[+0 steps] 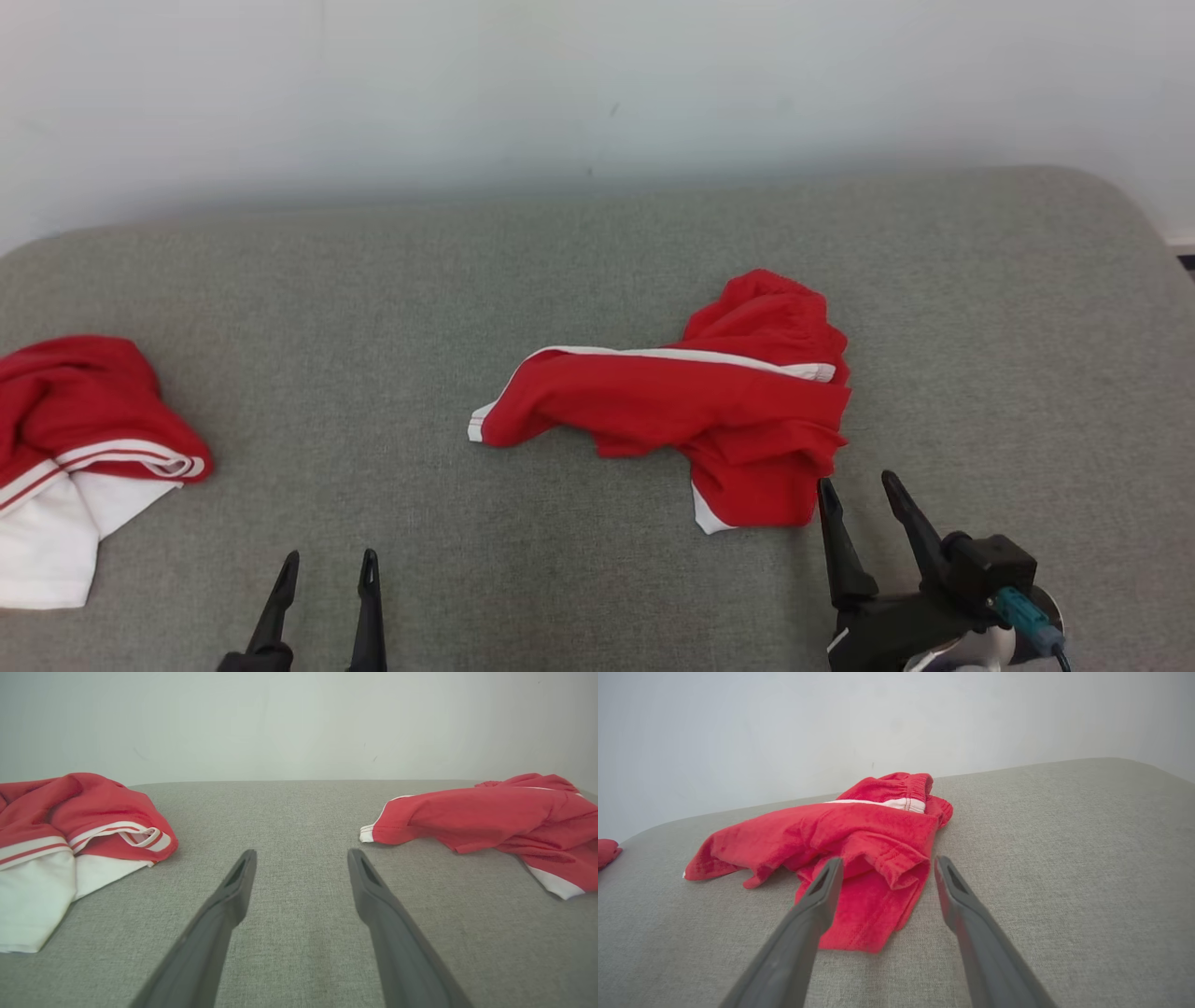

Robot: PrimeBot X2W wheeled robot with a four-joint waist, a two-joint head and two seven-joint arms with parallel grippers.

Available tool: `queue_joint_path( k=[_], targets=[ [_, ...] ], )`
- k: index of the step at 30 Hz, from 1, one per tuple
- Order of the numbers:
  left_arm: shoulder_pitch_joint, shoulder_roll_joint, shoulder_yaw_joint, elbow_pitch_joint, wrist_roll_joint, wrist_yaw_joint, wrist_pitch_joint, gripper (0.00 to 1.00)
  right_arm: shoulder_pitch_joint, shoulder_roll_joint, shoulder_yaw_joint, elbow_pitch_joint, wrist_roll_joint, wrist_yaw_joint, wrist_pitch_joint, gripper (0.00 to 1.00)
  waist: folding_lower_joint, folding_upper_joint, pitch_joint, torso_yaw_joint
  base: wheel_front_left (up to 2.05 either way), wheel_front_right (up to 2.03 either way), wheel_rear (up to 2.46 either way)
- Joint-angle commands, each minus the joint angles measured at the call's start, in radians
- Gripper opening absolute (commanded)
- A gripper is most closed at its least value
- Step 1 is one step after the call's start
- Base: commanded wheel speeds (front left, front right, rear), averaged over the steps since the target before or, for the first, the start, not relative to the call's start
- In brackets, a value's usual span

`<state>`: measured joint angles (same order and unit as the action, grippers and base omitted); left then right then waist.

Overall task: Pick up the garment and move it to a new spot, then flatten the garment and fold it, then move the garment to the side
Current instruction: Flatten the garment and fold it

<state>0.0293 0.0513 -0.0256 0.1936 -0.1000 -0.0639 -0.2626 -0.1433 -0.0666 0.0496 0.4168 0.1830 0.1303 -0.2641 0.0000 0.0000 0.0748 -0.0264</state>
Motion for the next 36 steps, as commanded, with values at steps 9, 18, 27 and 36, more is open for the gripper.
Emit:
queue_joint_path(
  k=[9,18,27,36],
  targets=[
    [-0.065,-0.002,-0.043,-0.004,-0.013,0.01,-0.003,1.0,-0.061,-0.008,-0.037,-0.01,-0.019,0.001,0.0,1.0,0.0,0.0,0.123,0.07,0.0,0.0,0.0],
    [-0.093,-0.002,-0.068,0.001,-0.019,0.016,-0.003,1.0,-0.085,-0.006,-0.063,0.016,-0.037,0.001,0.0,0.0,0.0,0.0,0.155,0.104,0.0,0.0,0.0],
    [-0.084,-0.002,-0.087,0.001,-0.037,0.027,-0.003,1.0,-0.068,-0.009,0.068,-0.082,0.008,0.001,0.0,0.0,0.0,0.0,0.131,0.128,0.0,0.0,0.0],
    [-0.084,-0.001,-0.147,0.016,-0.057,0.021,-0.003,1.0,-0.223,-0.011,0.308,-0.097,0.106,0.001,0.0,0.0,0.0,0.0,0.097,0.227,0.0,0.0,0.0]
  ],
)
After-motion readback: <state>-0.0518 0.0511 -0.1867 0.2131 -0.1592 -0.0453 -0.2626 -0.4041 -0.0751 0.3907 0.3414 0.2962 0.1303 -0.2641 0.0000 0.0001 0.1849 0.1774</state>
